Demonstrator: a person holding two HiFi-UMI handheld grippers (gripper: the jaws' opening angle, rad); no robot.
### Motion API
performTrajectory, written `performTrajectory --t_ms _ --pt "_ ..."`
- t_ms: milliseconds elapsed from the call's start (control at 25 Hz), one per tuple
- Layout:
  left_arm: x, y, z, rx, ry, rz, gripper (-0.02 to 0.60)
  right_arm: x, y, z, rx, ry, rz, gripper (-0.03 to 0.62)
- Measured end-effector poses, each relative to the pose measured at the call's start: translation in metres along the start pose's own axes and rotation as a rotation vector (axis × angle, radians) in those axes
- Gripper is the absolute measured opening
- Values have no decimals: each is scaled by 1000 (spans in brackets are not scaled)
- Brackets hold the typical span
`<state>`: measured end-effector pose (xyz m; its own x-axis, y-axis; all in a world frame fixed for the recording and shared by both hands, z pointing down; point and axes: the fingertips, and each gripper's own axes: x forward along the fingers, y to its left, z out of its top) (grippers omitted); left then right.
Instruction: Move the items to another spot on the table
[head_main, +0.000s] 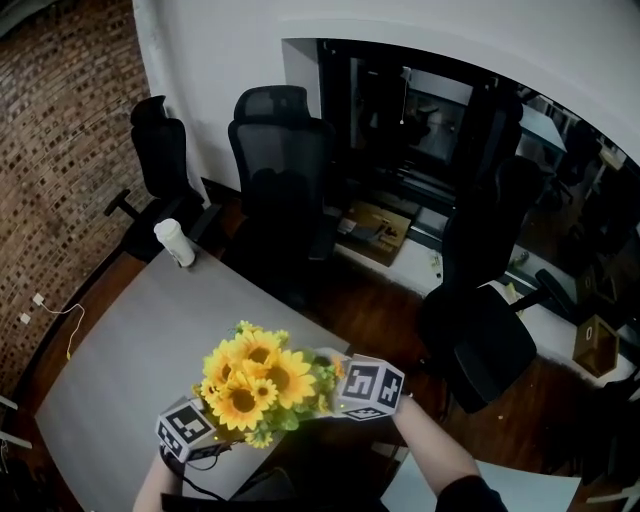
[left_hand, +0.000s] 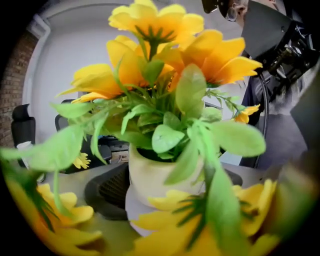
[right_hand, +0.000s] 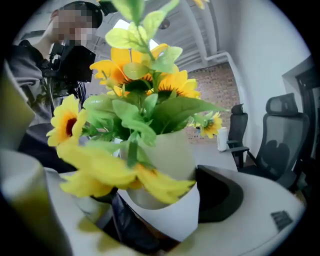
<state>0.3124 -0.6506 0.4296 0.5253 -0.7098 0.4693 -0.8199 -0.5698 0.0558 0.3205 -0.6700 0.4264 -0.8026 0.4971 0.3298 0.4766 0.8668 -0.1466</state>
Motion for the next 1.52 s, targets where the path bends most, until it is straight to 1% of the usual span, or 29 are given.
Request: performTrajectory --t_ms 120,240,360,440,560,680,760,840,960,1000,1160,1240,1360,1520 --pt "1 30 -1 -13 -15 19 485 14 -28 4 -16 39 15 479" --pt "-1 58 4 -52 -30 18 485 28 -54 11 -2 79 27 479" --pt "-1 83 3 -47 -53 23 485 38 -78 19 1 119 32 479" --pt "2 92 -3 -51 -66 40 485 47 -88 12 -7 142 42 479" --pt "6 108 -17 -67 -88 78 485 60 -101 0 -34 173 79 479" --pt "-12 134 -31 -74 -89 121 485 89 -113 14 -65 224 127 479" --pt "-30 157 -41 -79 -76 166 485 116 -125 25 -104 253 152 479" --pt "-46 175 -47 -112 -67 213 484 138 -135 34 -131 260 178 479" --pt "-60 191 -52 -165 -58 277 485 159 -144 40 -149 257 238 479" --pt "-62 196 -56 -168 -51 297 485 165 -147 41 -158 257 262 479" --pt "-58 217 -74 -136 -1 357 485 183 -163 35 -187 260 336 479" --pt "-53 226 -82 -145 40 381 485 187 -173 28 -195 264 354 477" --pt "-40 246 -92 -153 109 434 485 189 -198 18 -238 291 371 477" --pt "-15 266 -100 -167 164 461 485 187 -227 2 -248 313 391 476"
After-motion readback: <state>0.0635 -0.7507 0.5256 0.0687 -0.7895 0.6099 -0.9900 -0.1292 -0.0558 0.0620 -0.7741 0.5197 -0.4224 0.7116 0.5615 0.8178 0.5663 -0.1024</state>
